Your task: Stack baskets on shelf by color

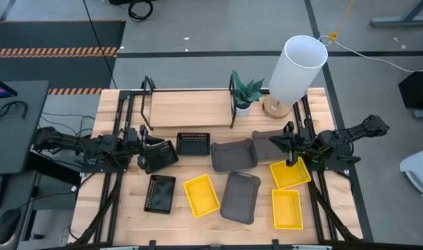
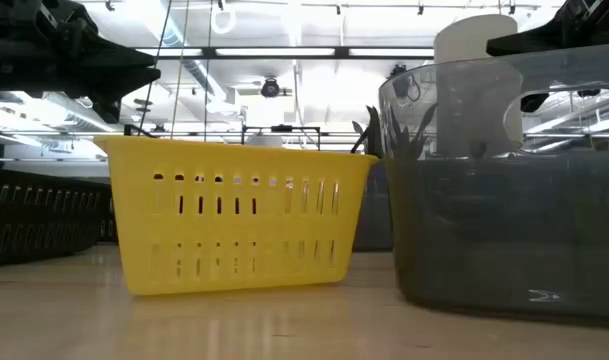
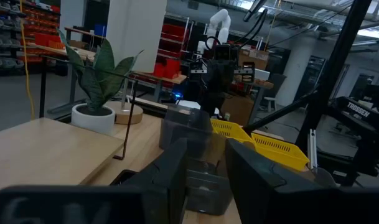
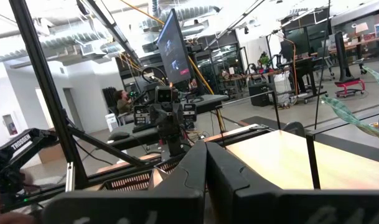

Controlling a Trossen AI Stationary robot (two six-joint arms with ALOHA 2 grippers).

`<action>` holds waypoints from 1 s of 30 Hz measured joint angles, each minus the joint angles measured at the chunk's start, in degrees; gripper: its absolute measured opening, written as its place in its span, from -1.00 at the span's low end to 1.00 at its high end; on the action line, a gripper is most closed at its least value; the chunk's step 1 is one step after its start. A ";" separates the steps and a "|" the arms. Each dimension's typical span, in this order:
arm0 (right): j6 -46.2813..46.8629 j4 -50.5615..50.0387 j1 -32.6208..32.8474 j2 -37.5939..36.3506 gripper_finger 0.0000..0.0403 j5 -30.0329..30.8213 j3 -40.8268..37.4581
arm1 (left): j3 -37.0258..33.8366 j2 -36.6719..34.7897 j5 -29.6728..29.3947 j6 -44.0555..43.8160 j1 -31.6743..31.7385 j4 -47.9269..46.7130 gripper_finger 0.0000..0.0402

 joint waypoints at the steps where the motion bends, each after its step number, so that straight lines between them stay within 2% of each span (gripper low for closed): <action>1: 0.02 0.00 -0.02 0.00 -0.94 -0.02 0.00 | 0.00 -0.01 0.01 -0.01 0.00 0.01 -0.42; 10: 0.02 0.00 0.00 -0.01 -0.94 -0.02 0.00 | 0.00 0.00 -0.01 0.56 0.00 0.30 -0.42; 14: 0.00 0.02 -0.02 0.00 -0.94 -0.02 0.00 | 0.00 -0.16 0.03 0.96 -0.09 4.42 -0.42; 17: 0.00 0.01 0.00 -0.01 -0.94 0.00 0.00 | 0.00 0.42 2.61 -7.24 -0.90 1.83 -0.42; 19: 0.00 0.11 0.00 0.00 -0.94 -0.02 0.00 | 0.15 1.33 8.28 -12.17 -1.19 -0.28 -0.42; 21: 0.00 0.05 -0.01 0.00 -0.94 -0.02 0.00 | 2.96 2.88 15.41 -12.02 -1.24 -7.12 -0.42; 22: 0.01 0.05 0.00 0.00 -0.94 -0.02 0.00 | 6.05 4.23 17.07 -11.62 -1.42 -11.61 -0.42; 27: 0.00 0.49 0.00 0.00 -0.94 -0.02 0.00 | 20.87 13.28 17.57 -5.70 -1.62 -33.90 -0.42; 30: 0.00 0.52 0.00 0.00 -0.94 0.00 0.00 | 27.63 18.61 21.08 -4.70 -2.68 -42.60 -0.42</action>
